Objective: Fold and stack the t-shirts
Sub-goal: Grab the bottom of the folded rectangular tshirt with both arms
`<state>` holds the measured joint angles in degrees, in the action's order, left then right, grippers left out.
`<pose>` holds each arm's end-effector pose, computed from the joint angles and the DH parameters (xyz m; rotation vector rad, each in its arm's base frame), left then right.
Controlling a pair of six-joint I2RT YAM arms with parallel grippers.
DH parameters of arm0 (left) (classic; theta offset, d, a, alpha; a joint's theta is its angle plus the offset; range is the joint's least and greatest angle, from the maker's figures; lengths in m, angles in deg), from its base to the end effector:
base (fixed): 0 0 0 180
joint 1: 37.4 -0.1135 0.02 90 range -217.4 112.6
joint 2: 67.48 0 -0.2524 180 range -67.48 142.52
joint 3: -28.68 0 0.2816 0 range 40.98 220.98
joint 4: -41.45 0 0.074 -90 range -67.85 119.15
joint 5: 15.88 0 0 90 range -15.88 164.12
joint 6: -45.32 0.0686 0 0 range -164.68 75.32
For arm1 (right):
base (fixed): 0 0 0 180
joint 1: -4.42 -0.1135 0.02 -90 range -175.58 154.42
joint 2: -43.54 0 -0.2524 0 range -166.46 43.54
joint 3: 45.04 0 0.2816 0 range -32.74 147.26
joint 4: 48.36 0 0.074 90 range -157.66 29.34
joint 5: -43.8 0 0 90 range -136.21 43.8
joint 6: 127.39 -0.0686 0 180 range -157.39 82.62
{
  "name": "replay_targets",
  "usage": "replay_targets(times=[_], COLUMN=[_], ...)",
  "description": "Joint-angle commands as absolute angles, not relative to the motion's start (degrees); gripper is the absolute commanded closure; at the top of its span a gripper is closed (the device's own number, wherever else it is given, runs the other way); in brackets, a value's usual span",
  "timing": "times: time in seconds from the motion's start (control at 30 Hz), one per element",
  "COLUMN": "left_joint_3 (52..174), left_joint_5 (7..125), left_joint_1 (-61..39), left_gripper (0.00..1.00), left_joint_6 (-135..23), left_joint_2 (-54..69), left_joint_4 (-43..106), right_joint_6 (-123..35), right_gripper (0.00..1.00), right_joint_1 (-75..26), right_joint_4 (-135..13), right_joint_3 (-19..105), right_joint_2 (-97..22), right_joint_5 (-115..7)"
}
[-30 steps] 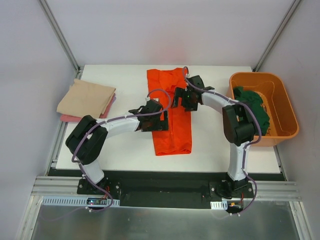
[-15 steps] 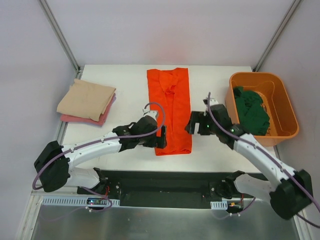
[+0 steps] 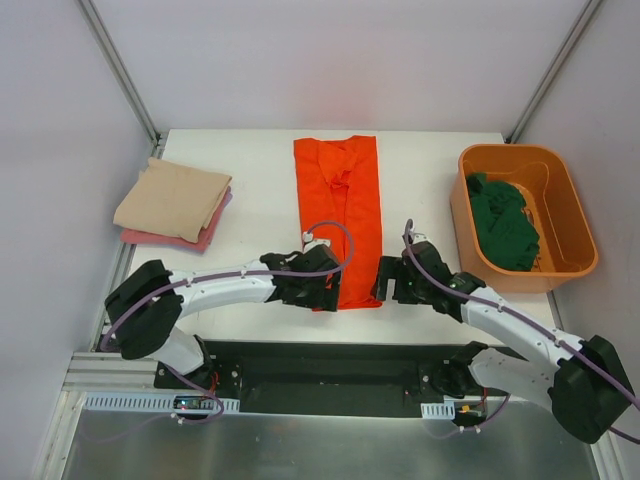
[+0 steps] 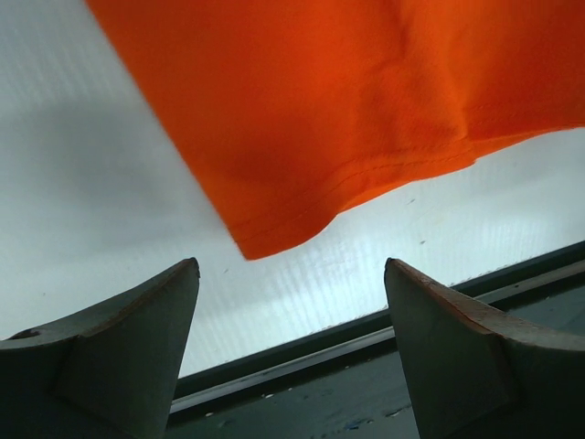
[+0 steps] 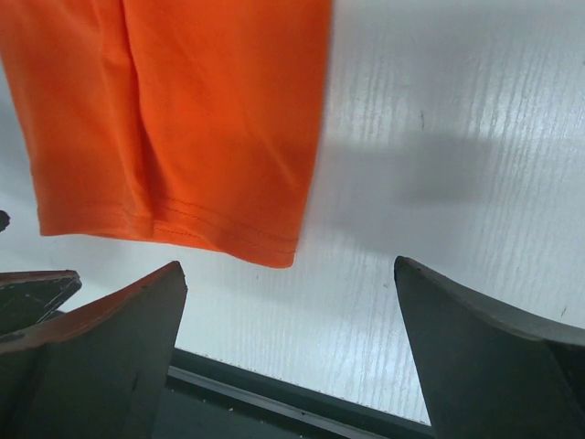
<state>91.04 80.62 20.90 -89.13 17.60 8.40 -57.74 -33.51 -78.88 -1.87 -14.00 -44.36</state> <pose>0.1843 -0.2836 0.1387 0.2716 2.6174 -0.5397 0.2051 0.1571 0.1560 -0.3511 2.3751 0.4519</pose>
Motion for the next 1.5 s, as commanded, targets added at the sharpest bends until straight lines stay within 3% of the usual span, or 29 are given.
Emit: replay_targets(times=[0.0, 0.17, 0.37, 0.7, 0.77, 1.2, 1.3, 1.47], left_joint_3=[97.31, 101.53, 102.42, 103.82, 103.47, 100.84, 98.73, 94.34], left_joint_5=[82.91, 84.93, 84.67, 85.72, 85.9, 89.15, 89.67, 89.85], left_joint_1=[21.48, 21.49, 21.48, 21.48, 21.48, 21.4, 21.4, 21.31], left_gripper=[0.21, 0.3, 0.44, 0.87, 0.99, 1.0, 1.0, 1.0], left_joint_6=[-88.54, -87.04, -87.22, -87.13, -87.66, -90.03, -91.08, -93.19], left_joint_2=[21.28, 25.5, 27.97, 29.82, 29.38, 23.5, 21.12, 17.17], left_joint_4=[6.83, 3.06, 1.02, 0.06, -0.03, -0.12, -0.21, -0.12], right_joint_6=[-61.81, -64.1, -64.54, -64.72, -64.63, -66.21, -66.13, -66.21], right_gripper=[0.01, 0.14, 0.2, 0.29, 0.36, 0.92, 0.99, 0.99], right_joint_1=[-34.51, -34.6, -34.69, -34.95, -34.86, -35.3, -35.3, -35.39], right_joint_4=[-76.58, -72.09, -71.3, -70.16, -70.07, -70.51, -70.51, -70.51], right_joint_3=[-0.84, -1.36, -0.05, 1.1, 1.36, -0.4, -0.31, -1.1], right_joint_2=[-16.57, -19.38, -24.04, -29.75, -30.46, -30.81, -30.72, -30.9], right_joint_5=[-39.61, -40.4, -40.05, -40.49, -40.84, -41.9, -41.99, -41.81])
